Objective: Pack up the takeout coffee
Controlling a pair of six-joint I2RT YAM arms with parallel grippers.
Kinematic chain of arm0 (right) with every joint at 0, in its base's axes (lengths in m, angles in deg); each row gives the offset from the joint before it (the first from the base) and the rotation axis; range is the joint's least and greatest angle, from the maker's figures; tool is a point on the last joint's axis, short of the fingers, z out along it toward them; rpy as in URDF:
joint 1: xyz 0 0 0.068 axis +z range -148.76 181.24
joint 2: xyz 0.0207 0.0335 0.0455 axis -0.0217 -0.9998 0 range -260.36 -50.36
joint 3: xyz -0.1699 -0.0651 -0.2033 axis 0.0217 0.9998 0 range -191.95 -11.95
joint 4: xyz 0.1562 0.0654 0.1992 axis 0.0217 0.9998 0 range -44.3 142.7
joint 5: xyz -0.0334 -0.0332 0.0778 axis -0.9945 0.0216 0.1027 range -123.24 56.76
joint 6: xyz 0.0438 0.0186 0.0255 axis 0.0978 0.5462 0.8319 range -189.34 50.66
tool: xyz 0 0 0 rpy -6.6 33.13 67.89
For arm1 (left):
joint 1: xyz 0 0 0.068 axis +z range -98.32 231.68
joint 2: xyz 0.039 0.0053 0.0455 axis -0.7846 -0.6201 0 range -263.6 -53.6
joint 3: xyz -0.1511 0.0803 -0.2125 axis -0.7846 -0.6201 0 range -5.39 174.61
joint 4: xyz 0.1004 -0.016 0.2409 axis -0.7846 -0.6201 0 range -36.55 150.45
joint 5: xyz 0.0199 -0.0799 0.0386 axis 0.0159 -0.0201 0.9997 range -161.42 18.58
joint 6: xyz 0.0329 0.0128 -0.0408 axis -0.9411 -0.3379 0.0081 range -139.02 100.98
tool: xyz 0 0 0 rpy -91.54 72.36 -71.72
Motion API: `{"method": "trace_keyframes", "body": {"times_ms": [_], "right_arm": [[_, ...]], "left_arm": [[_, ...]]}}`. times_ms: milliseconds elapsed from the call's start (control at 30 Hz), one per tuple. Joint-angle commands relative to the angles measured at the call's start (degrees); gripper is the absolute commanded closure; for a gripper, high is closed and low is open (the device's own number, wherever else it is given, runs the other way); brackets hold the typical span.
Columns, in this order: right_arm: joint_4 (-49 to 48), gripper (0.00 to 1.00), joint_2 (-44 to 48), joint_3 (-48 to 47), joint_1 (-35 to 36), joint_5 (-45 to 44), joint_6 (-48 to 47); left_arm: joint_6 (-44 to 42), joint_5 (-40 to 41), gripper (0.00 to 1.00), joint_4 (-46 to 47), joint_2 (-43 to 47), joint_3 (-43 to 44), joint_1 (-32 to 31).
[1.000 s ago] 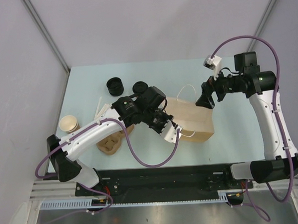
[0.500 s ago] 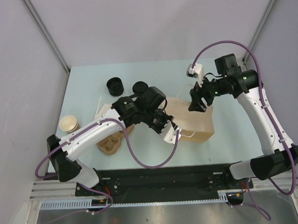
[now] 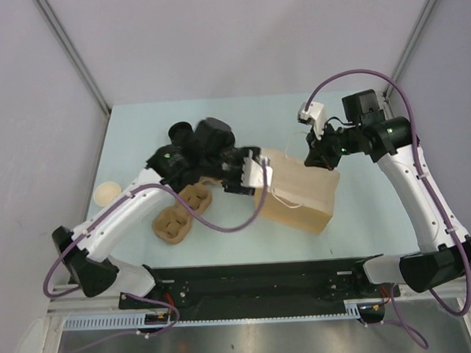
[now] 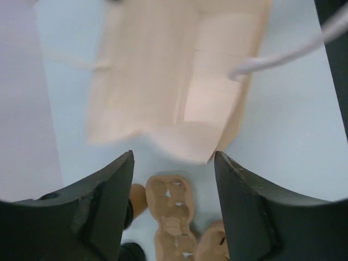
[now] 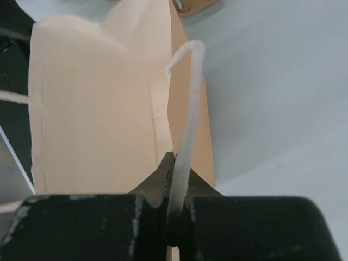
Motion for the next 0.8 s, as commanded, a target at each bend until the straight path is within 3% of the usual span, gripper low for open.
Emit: {"method": "trace_keyframes", "body": {"times_ms": [0, 67, 167, 333, 467, 600, 767], "right_arm": [[-2.54, 1.00, 2.29, 1.31, -1.48, 0.06, 2.94], [-3.07, 1.00, 2.38, 1.75, -2.36, 0.76, 3.56], [-4.03, 1.00, 2.47, 2.19, -3.50, 0.94, 5.84], [-5.35, 1.00, 2.38, 2.80, -6.14, 2.78, 10.32], [-6.23, 1.00, 2.64, 3.86, -7.98, 3.93, 13.75], [-7.29, 1.00, 2.99, 5.00, -10.62, 5.15, 17.18], [-8.43, 1.00, 3.61, 6.85, -13.17, 7.35, 21.40]], "left_arm": [[22.43, -7.56, 0.30, 9.56, 7.96, 0.96, 10.39], [31.89, -10.73, 0.28, 12.63, 9.02, -0.17, 16.78], [44.03, -7.68, 0.25, 16.94, 10.78, -5.09, 24.43], [56.11, -4.59, 0.25, 19.32, 8.51, -13.26, 35.53], [62.78, -1.95, 0.26, 19.50, 3.68, -13.89, 43.95], [67.64, 3.67, 0.27, 20.48, -0.72, -15.12, 47.76], [68.95, 5.09, 0.37, 22.22, -5.39, -16.61, 48.29]]}}
